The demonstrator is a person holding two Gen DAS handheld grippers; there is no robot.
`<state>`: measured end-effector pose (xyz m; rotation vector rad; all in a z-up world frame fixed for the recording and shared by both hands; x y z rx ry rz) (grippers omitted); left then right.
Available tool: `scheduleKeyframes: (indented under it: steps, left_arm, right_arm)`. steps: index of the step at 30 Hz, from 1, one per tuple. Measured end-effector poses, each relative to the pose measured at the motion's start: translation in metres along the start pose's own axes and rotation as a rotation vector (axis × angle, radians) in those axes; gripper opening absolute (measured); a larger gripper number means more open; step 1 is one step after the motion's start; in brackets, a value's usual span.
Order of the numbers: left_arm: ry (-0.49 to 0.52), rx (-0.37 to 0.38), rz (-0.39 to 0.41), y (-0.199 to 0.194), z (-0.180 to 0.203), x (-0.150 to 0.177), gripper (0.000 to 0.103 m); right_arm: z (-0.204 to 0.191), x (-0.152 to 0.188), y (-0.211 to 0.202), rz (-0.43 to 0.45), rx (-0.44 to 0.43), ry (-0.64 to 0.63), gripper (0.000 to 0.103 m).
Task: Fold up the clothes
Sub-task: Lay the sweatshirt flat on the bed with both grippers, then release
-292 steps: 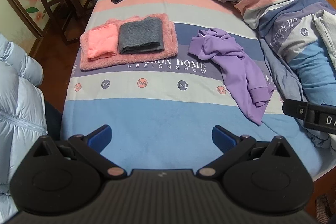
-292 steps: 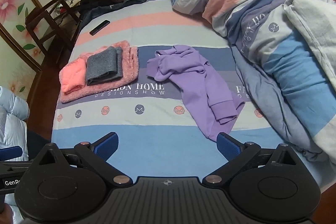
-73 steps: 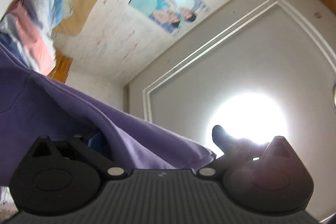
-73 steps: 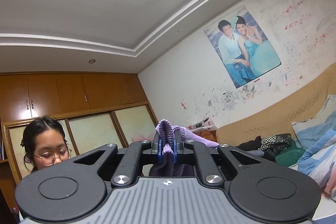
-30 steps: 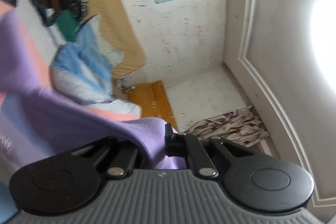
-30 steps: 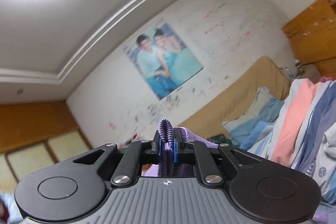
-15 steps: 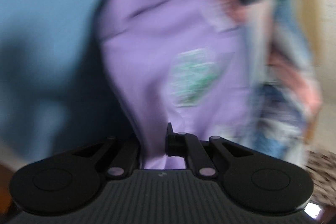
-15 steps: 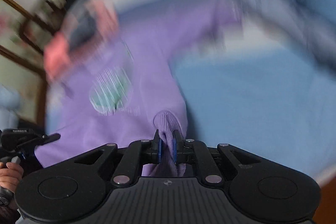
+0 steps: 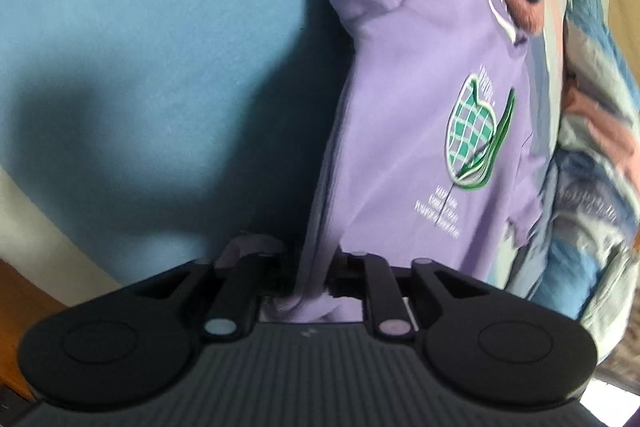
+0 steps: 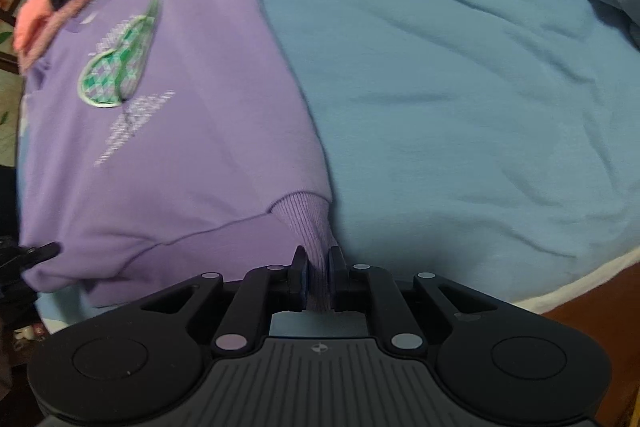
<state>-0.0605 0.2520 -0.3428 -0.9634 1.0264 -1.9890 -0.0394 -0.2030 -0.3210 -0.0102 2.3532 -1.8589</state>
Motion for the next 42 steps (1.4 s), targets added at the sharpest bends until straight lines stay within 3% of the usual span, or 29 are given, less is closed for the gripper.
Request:
scheduleKeyframes:
  steps: [6,11,14,19,22,24,26,30,32,34,36,37,42]
  left_arm:
    - [-0.028,-0.021,0.010,-0.014,-0.017,0.002,0.026]
    - [0.011,-0.006,0.027,-0.033,-0.023,0.010,0.025]
    - [0.051,-0.060,0.031,-0.049,-0.033,0.023,0.026]
    - [0.093,-0.186,0.048,-0.048,-0.051,0.046,0.042]
    - [0.143,-0.209,0.100,-0.047,-0.049,0.055,0.068]
    - [0.267,-0.254,0.213,-0.048,-0.036,0.058,0.095]
    - [0.419,-0.296,0.311,-0.047,-0.023,0.064,0.098]
    - [0.693,-0.329,0.323,-0.025,-0.013,0.080,0.098]
    - [0.690,-0.335,0.295,-0.013,-0.022,0.078,0.091]
    - [0.615,-0.299,0.250,-0.002,-0.033,0.072,0.061]
    - [0.507,-0.228,0.205,0.007,-0.042,0.065,0.022]
    - [0.466,-0.195,0.193,0.006,-0.045,0.064,0.012]
    - [0.334,-0.117,0.219,-0.020,-0.060,0.077,0.010]
  right_arm:
    - [0.001,-0.003,0.007,-0.016,0.003,0.003,0.010]
    - [0.010,-0.007,-0.010,-0.001,-0.150,0.122,0.009]
    - [0.017,-0.005,-0.016,0.007,-0.129,0.092,0.009]
    - [0.027,-0.001,-0.020,-0.008,0.006,-0.006,0.012]
    - [0.027,-0.003,-0.027,0.010,0.027,-0.059,0.016]
    - [0.020,-0.010,-0.029,0.031,0.012,-0.099,0.018]
    - [0.012,-0.017,-0.030,0.042,-0.009,-0.124,0.019]
    - [-0.003,-0.025,-0.034,0.045,-0.051,-0.152,0.019]
    - [-0.008,-0.024,-0.035,0.038,-0.062,-0.169,0.019]
    - [-0.014,-0.022,-0.036,0.032,-0.054,-0.202,0.019]
    - [-0.019,-0.020,-0.036,0.025,-0.046,-0.240,0.019]
    - [-0.020,-0.020,-0.036,0.021,-0.044,-0.250,0.019]
    - [-0.024,-0.026,-0.032,0.013,-0.045,-0.257,0.019]
Point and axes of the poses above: each gripper's, at about its wrist camera, not at the fingertips, and y roughly the way its jaws point, z to its right, x to its underside, the point moved 4 cm from there along y, roughly the way its jaws point, and after that the axes turned 13 degrees about -y, right-handed, at the moved point
